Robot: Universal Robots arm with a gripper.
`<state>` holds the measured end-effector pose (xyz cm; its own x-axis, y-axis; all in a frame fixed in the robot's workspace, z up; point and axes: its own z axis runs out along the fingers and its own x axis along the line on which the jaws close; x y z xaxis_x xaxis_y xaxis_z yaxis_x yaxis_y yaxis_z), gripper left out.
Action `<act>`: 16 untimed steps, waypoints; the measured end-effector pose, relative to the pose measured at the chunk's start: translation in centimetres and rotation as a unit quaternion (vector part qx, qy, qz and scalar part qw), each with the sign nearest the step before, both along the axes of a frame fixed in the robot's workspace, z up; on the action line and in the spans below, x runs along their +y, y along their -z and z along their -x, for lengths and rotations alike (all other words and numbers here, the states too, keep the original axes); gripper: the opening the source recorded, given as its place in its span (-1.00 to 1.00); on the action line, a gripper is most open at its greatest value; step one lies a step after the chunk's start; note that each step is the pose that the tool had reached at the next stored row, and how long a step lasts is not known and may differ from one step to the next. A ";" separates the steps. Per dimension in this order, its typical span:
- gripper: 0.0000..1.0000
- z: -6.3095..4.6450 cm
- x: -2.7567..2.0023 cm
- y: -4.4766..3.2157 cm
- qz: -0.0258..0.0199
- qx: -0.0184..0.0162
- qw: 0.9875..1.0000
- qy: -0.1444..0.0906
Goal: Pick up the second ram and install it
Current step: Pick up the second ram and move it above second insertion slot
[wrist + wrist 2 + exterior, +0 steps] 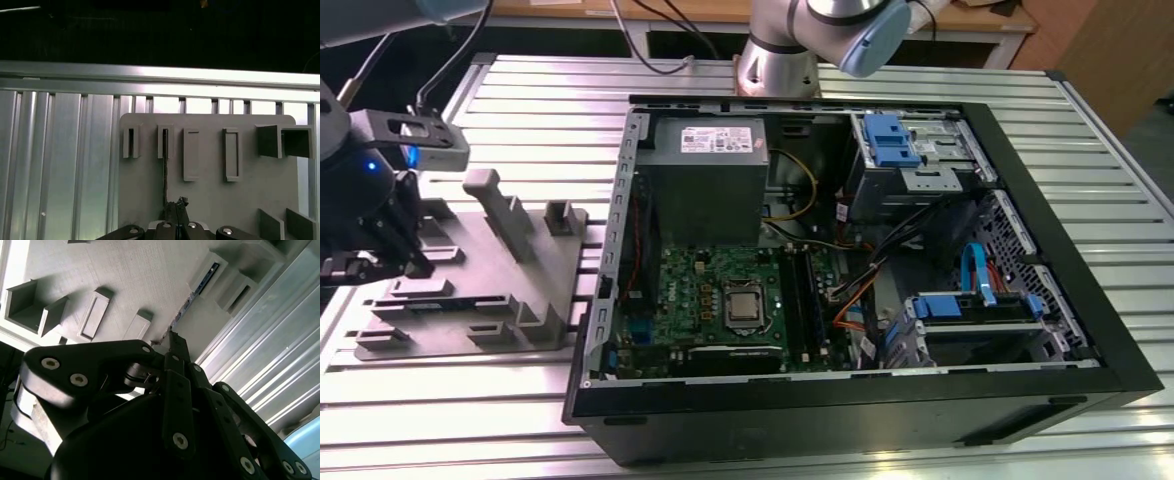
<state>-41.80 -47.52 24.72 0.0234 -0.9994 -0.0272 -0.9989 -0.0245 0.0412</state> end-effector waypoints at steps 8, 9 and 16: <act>-0.80 0.0 -0.13 0.89 -0.002 0.000 1.000 -0.002; -0.80 0.1 -0.18 0.95 -0.002 0.000 1.000 -0.002; -0.80 0.1 -0.82 1.35 -0.003 0.000 1.000 -0.003</act>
<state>-41.90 -48.34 23.36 0.0297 -0.9990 -0.0327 -0.9987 -0.0311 0.0411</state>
